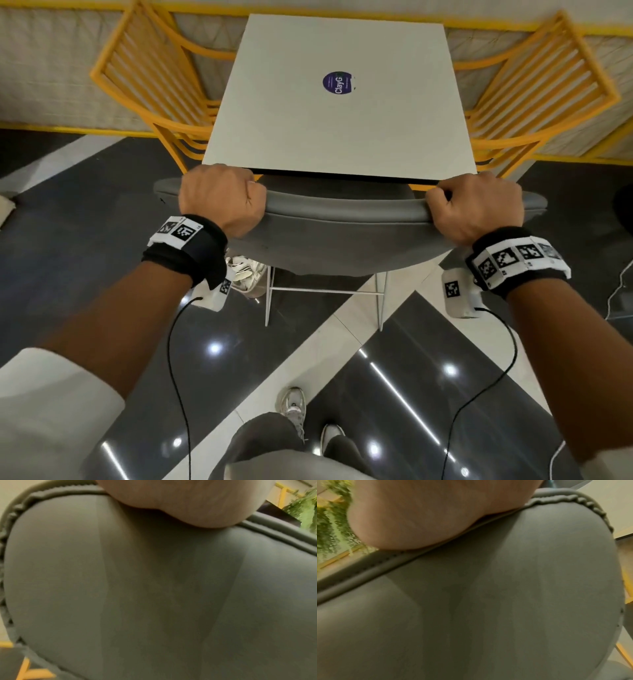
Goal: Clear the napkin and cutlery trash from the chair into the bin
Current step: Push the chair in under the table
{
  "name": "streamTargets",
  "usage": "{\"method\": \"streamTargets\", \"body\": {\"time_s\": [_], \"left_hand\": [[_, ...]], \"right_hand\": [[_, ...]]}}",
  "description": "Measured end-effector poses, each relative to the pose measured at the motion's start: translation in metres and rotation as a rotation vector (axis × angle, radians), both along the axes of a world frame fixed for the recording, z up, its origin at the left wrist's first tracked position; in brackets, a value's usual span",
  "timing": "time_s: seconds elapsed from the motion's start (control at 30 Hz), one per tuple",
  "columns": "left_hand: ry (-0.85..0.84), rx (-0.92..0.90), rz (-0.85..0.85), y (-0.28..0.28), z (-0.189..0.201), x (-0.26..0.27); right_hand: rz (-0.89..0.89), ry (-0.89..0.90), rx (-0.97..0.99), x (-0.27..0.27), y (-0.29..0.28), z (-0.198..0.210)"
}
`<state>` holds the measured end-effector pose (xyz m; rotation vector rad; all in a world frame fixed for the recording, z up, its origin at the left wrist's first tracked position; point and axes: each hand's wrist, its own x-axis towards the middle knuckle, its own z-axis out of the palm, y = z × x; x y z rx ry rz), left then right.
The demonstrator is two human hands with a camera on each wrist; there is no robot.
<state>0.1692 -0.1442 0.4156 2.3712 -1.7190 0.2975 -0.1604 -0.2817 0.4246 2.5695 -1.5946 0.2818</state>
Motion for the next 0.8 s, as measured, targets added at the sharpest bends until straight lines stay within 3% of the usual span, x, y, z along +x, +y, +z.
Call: {"method": "streamTargets", "body": {"time_s": [0.23, 0.57, 0.8], "left_hand": [[-0.013, -0.049, -0.03, -0.02, -0.004, -0.012], [-0.018, -0.092, 0.006, -0.034, -0.009, 0.03], [-0.022, -0.105, -0.007, -0.033, -0.012, 0.031]], "right_hand": [[-0.009, -0.012, -0.039, -0.012, -0.029, 0.0], [0.022, -0.047, -0.015, 0.031, -0.046, -0.006], [0.018, -0.045, -0.047, 0.029, -0.045, -0.009]]}}
